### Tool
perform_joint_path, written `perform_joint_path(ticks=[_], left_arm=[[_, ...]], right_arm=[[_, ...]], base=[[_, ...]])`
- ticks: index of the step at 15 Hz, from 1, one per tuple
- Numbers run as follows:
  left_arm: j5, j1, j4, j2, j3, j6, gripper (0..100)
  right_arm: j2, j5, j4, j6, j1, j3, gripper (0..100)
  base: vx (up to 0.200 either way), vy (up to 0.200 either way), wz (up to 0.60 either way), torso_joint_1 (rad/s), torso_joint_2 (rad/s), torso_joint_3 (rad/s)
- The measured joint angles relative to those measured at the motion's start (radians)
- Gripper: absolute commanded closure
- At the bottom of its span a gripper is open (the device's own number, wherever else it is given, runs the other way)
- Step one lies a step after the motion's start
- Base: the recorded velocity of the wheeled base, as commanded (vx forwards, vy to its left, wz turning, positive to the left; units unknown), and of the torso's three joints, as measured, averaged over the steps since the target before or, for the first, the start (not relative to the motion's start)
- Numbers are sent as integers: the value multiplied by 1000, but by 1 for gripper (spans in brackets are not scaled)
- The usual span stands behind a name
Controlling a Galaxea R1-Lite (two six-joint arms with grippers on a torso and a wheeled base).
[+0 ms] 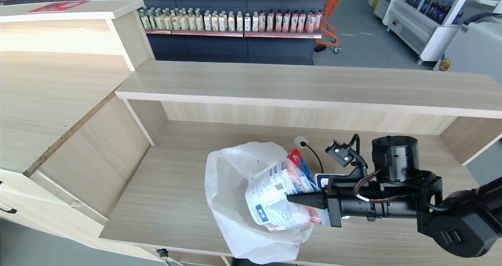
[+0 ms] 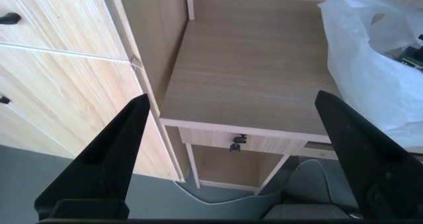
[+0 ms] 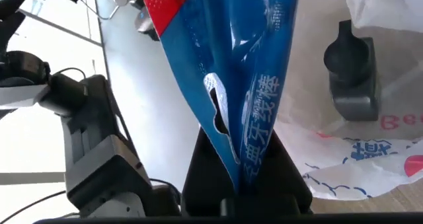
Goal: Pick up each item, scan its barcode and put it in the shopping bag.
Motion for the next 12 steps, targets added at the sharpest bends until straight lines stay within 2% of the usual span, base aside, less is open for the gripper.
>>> perform_joint_path(ticks=[4, 12], left_arm=[[0, 0, 0, 0, 0, 0, 0], [0, 0, 0, 0, 0, 0, 0]], right_arm=[[93, 0, -11, -118, -42, -5, 100], [193, 2, -8, -175, -48, -62, 100]], base=[[0, 0, 0, 0, 0, 0], [0, 0, 0, 0, 0, 0]])
